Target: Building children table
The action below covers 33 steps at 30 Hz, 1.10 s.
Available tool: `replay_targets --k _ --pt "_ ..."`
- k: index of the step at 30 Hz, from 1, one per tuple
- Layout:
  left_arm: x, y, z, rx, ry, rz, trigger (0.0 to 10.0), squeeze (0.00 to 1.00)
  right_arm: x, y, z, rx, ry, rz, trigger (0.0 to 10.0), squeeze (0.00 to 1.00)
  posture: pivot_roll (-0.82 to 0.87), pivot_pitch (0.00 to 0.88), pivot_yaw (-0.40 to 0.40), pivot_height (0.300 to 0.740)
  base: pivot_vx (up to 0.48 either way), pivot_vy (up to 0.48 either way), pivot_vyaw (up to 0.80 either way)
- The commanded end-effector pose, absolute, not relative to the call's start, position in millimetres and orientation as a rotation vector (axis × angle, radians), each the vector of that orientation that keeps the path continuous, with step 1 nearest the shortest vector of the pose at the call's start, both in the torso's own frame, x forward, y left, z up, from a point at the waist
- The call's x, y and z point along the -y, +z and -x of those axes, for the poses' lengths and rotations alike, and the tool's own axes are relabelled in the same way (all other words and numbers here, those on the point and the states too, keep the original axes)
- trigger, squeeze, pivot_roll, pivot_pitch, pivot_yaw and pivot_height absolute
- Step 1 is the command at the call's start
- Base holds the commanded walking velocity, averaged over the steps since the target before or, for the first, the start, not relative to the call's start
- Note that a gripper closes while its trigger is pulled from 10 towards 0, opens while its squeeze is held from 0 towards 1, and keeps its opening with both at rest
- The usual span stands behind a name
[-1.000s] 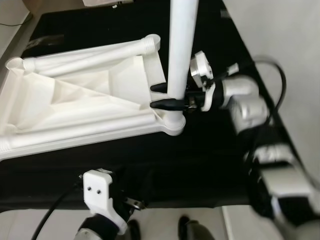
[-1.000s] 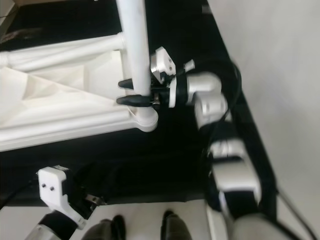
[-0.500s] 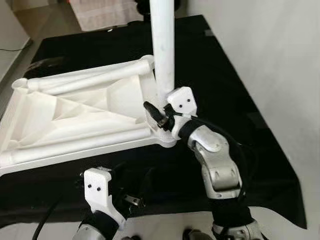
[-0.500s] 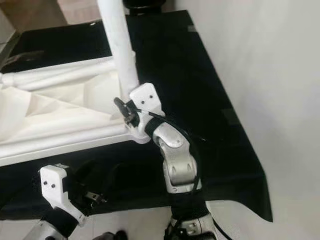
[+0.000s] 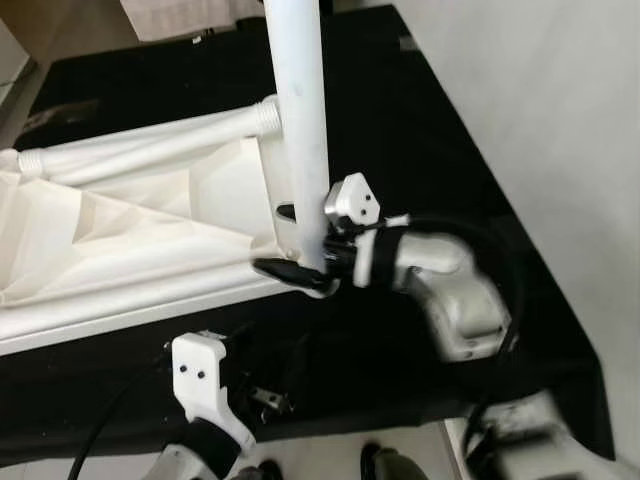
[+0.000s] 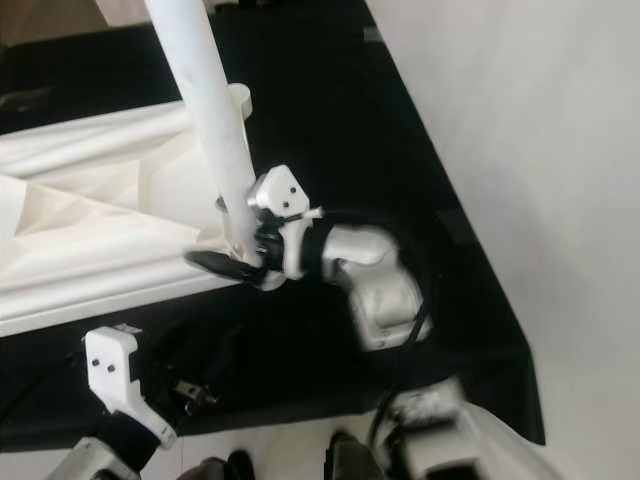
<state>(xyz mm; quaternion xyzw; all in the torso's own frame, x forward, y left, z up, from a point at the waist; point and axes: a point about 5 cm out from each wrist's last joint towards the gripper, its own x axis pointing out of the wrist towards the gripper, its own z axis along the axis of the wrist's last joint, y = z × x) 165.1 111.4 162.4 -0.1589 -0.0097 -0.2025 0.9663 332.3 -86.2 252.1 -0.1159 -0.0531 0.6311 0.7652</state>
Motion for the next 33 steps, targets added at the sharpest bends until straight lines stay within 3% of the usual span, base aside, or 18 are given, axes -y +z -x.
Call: replay_targets --k 1,6,13,14,16,17,28,30,33 --pt "-110.8 161.1 -162.1 0.004 -0.406 0.324 10.0 0.00 78.9 241.3 -329.4 0.093 1.450 0.214 10.0 0.00 0.01 0.291 0.029 0.740 0.000 0.000 0.00" --pt "-109.7 163.1 -158.1 0.003 -0.401 0.325 10.0 0.00 93.6 261.7 -354.4 0.058 1.513 0.170 10.0 0.00 0.05 0.308 0.022 0.740 0.000 0.000 0.00" --pt "-109.3 164.4 -153.2 -0.003 -0.392 0.324 10.0 0.00 97.8 265.0 -364.4 0.009 1.597 0.173 10.0 0.00 0.08 0.324 0.015 0.740 0.000 0.000 0.00" --pt "-109.1 164.5 -152.3 -0.005 -0.390 0.324 10.0 0.00 97.9 266.5 -366.0 0.006 1.606 0.181 4.6 0.00 0.08 0.326 0.014 0.740 0.000 0.000 0.00" --pt "-109.1 164.6 -151.8 -0.006 -0.388 0.324 10.0 0.00 97.7 267.6 -366.9 0.005 1.608 0.186 4.6 0.00 0.08 0.326 0.014 0.740 0.000 0.000 0.00" --pt "-108.9 164.6 -151.3 -0.007 -0.388 0.324 10.0 0.00 97.4 269.4 -366.8 0.005 1.618 0.187 0.0 0.00 0.08 0.329 0.012 0.740 0.000 0.000 0.00" --pt "-107.1 162.9 -153.6 -0.010 -0.390 0.328 10.0 0.00 106.6 272.9 -366.7 0.041 1.629 0.203 0.0 0.00 0.06 0.311 0.021 0.740 0.000 0.000 0.00" --pt "-107.5 161.9 -154.9 -0.009 -0.389 0.328 10.0 0.00 112.9 265.3 -369.3 0.083 1.498 0.241 0.0 0.00 0.04 0.307 0.012 0.740 0.000 0.000 0.00" --pt "-107.7 161.6 -155.2 -0.009 -0.388 0.328 10.0 0.00 114.8 262.4 -370.5 0.095 1.451 0.251 0.0 0.00 0.04 0.305 0.009 0.740 0.000 0.000 0.00"
